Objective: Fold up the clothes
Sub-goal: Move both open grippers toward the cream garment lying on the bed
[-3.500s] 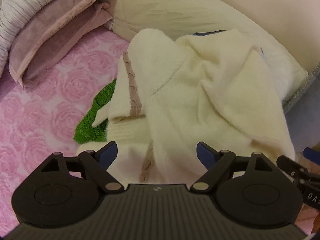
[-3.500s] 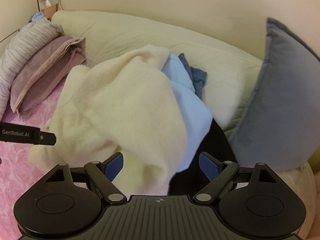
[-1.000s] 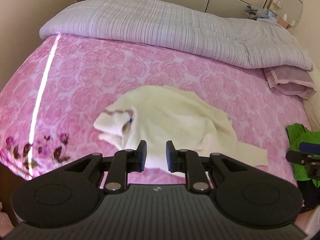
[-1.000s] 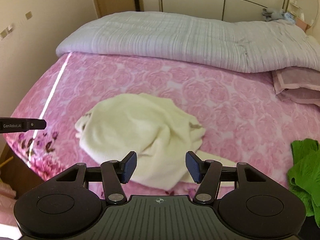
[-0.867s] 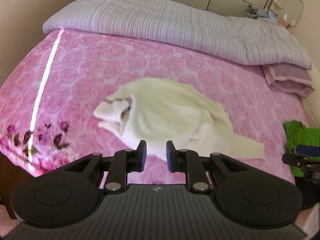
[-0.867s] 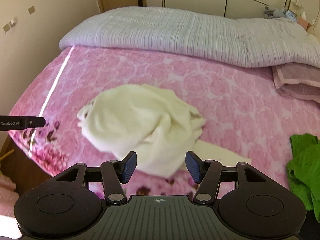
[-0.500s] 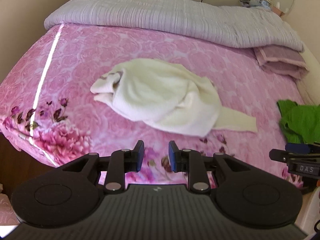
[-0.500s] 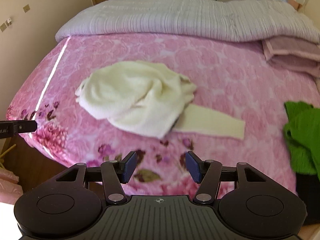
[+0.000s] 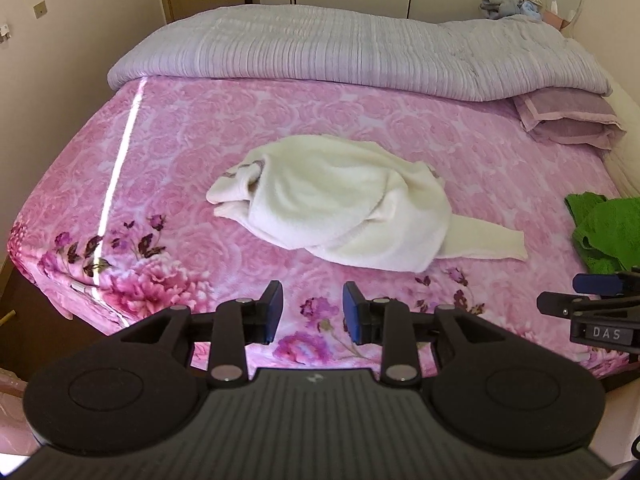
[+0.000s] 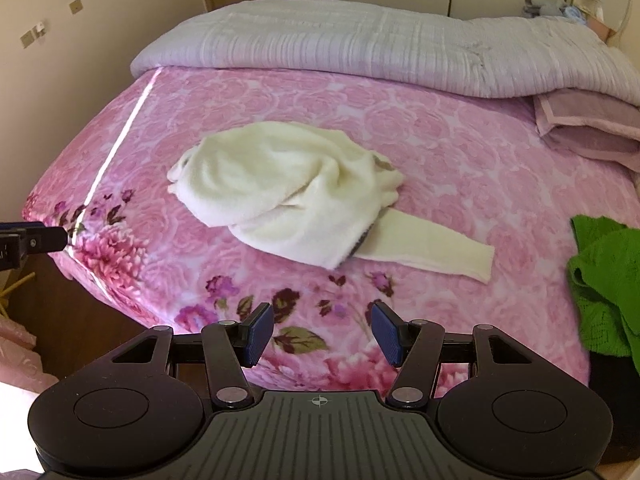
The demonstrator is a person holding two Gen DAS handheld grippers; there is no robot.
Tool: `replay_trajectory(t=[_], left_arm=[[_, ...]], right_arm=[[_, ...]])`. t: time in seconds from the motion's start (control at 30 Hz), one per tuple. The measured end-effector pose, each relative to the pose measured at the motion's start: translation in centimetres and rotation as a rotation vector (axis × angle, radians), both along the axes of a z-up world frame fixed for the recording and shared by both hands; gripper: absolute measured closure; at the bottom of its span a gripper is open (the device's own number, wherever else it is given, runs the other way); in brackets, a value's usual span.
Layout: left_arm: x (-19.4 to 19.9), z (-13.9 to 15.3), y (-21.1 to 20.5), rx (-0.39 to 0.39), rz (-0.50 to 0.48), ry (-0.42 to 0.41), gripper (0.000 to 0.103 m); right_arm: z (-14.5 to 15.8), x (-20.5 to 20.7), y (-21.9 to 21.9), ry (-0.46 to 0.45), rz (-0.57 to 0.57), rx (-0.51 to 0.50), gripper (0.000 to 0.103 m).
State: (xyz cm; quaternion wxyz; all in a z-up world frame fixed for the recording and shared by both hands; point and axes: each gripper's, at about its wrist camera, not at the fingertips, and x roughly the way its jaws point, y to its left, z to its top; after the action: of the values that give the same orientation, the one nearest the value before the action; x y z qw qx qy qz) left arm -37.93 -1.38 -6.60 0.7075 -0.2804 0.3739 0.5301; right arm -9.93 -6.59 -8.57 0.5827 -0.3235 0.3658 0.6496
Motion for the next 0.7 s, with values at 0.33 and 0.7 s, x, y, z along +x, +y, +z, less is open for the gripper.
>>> replay_trajectory(t=[0.33, 0.7], left_arm=[[-1.1, -0.9, 4.6, -0.011, -0.048, -0.007, 0.076], [-6.2, -1.7, 15.8, -0.035, -0.095, 0.021, 0.076]], right_arm=[[-0.5, -1.0, 3.3, -0.014, -0.048, -0.01, 0.045], [-1.8, -2.1, 9.5, -0.024, -0.239, -0.054, 0.045]])
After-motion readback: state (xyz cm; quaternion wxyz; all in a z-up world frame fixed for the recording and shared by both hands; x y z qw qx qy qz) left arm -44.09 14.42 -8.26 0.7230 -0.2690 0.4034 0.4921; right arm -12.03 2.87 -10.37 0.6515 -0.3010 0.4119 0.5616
